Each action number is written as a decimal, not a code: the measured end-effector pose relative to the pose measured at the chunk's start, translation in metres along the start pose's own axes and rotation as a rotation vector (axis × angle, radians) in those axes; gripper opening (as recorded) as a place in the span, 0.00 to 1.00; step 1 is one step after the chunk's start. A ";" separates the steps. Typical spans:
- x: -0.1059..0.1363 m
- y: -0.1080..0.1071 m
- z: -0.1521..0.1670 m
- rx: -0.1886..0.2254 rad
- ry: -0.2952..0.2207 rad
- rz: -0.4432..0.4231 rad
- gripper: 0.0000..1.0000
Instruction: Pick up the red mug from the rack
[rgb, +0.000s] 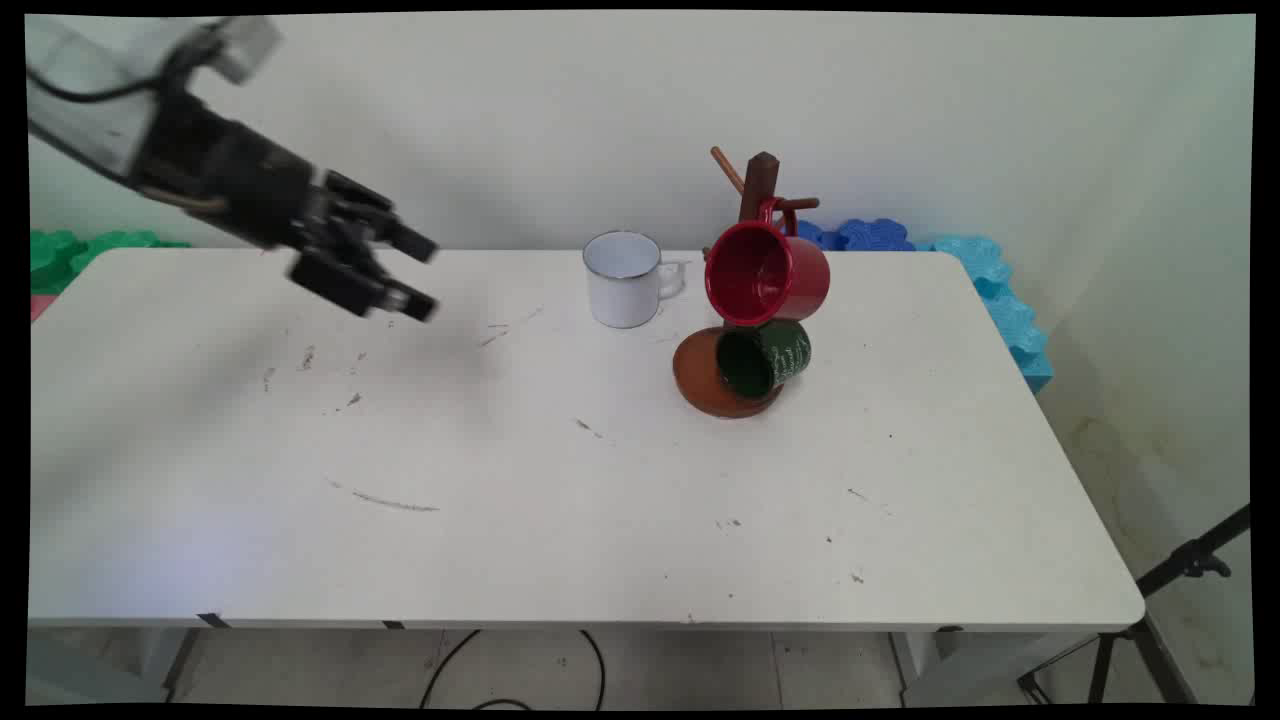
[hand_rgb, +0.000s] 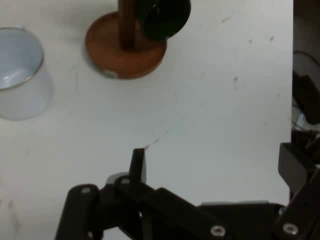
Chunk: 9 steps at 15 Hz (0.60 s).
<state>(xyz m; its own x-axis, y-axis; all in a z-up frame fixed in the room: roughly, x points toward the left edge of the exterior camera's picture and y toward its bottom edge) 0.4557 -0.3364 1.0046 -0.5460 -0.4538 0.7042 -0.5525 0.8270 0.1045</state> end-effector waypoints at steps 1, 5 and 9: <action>0.009 0.009 0.011 0.003 0.004 -0.016 1.00; 0.051 0.046 0.060 0.022 0.017 -0.074 1.00; 0.083 0.071 0.099 0.035 0.029 -0.109 1.00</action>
<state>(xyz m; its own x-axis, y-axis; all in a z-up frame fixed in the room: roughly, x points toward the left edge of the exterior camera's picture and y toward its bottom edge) 0.3083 -0.3482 1.0009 -0.4631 -0.5305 0.7100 -0.6300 0.7605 0.1573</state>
